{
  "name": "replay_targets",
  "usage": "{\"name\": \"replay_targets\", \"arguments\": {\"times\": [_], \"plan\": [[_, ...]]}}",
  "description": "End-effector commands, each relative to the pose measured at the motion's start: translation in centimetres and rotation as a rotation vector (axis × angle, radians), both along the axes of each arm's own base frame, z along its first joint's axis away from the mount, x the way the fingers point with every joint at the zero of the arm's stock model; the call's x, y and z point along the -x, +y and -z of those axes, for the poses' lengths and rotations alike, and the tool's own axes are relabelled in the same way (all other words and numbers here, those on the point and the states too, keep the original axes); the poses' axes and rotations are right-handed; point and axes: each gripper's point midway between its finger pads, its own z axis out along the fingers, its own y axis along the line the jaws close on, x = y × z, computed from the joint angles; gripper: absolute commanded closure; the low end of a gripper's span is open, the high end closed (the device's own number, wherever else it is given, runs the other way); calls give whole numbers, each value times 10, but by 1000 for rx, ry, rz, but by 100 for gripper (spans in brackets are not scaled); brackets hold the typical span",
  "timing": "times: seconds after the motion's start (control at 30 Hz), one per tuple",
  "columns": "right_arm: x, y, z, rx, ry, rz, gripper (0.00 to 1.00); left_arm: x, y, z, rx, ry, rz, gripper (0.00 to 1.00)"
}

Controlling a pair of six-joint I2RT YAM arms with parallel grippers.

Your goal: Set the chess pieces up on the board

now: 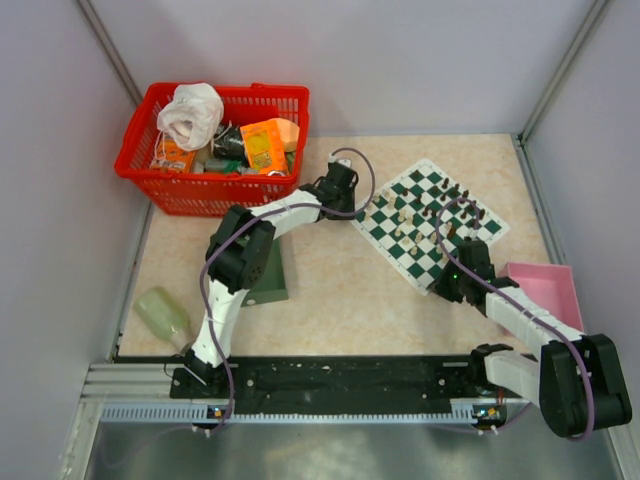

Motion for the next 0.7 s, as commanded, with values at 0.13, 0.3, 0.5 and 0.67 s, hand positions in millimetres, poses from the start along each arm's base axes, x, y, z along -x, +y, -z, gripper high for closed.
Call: {"name": "replay_targets", "arguments": {"times": [0.13, 0.3, 0.5, 0.67], "plan": [[0, 5, -4, -11, -9, -29, 100, -6, -7, 5, 27, 6, -6, 74], [1, 5, -3, -9, -8, -33, 100, -6, -4, 4, 13, 5, -11, 84], [1, 6, -4, -14, -6, -34, 100, -2, 1, 4, -1, 10, -18, 100], [4, 9, -3, -32, 9, -41, 100, 9, 11, 7, -16, 29, -31, 100]]}}
